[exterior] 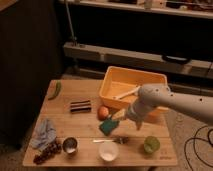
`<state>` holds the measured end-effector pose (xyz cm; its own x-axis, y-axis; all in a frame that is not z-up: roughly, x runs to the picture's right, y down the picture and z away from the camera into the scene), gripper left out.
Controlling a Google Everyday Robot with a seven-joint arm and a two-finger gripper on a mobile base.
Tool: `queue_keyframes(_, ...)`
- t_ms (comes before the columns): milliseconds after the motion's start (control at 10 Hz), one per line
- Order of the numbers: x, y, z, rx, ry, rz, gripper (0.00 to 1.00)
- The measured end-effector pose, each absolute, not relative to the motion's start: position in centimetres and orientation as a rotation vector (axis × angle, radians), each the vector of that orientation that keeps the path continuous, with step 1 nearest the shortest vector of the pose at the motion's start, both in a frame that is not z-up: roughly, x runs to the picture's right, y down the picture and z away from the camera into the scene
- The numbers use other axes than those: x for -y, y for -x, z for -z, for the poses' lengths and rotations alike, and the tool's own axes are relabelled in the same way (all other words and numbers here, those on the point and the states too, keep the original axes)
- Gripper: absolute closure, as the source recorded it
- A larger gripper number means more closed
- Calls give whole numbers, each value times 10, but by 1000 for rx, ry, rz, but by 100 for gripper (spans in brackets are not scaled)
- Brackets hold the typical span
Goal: Place fork in table surface
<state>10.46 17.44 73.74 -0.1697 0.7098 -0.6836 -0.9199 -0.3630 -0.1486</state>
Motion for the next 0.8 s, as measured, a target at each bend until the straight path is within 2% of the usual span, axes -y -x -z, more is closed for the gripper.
queue_keyframes(800,-213,-112,-755,-386,809,-1733,20)
